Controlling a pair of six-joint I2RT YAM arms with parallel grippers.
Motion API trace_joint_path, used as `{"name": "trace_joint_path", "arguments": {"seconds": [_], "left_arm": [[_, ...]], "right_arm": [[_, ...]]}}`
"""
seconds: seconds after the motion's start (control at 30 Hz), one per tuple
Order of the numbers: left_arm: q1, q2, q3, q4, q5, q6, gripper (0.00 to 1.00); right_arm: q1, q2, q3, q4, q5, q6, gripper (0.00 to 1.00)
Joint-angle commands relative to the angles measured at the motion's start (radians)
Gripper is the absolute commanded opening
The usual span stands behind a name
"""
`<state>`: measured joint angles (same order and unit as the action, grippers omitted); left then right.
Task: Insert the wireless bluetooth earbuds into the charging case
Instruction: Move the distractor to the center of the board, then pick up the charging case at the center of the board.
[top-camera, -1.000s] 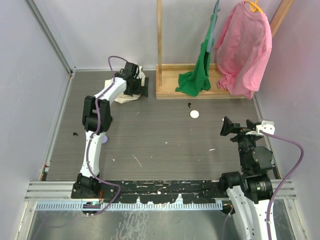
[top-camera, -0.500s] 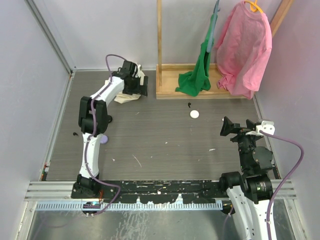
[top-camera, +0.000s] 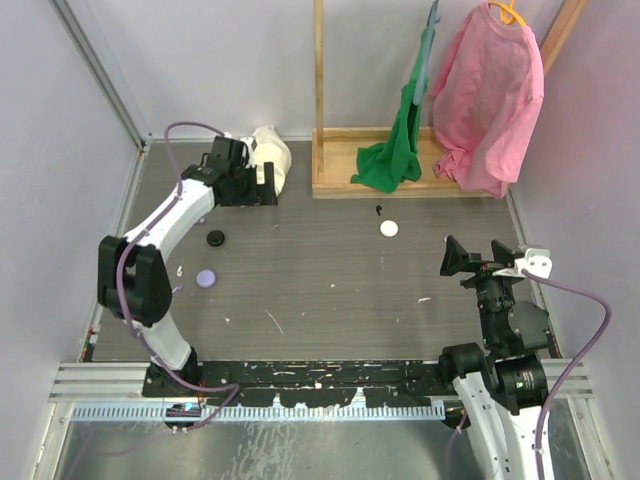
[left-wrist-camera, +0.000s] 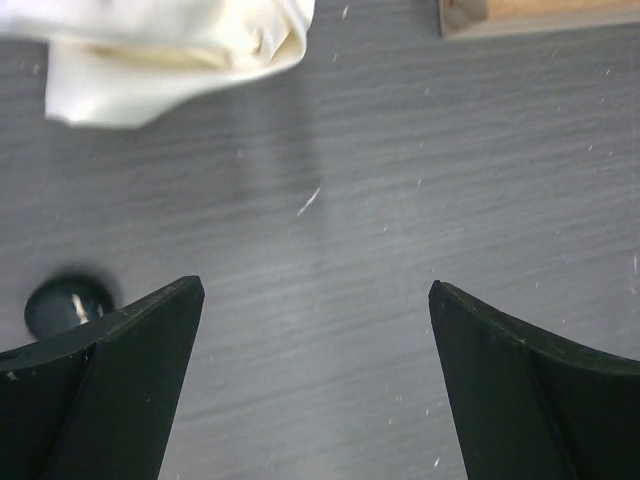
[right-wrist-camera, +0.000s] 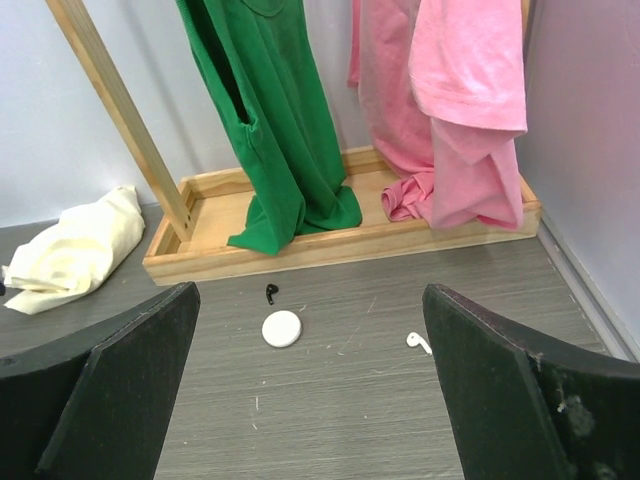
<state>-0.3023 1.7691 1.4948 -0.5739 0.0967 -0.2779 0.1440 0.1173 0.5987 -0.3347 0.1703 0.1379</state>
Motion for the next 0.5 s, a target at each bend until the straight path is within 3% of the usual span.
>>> {"name": "trace_joint_path", "arguments": {"seconds": [0.0, 0.47], "left_arm": [[0.006, -0.174, -0.128, 0.025, -0.067, -0.032, 0.98], [0.011, -0.627, -0.537, -0.076, -0.227, -0.116, 0.98]], "right_arm": [[0.018, -0.024, 0.005, 0.06, -0.005, -0.003, 1.0], [0.074, -0.06, 0.0, 0.066, -0.002, -0.004, 1.0]]}}
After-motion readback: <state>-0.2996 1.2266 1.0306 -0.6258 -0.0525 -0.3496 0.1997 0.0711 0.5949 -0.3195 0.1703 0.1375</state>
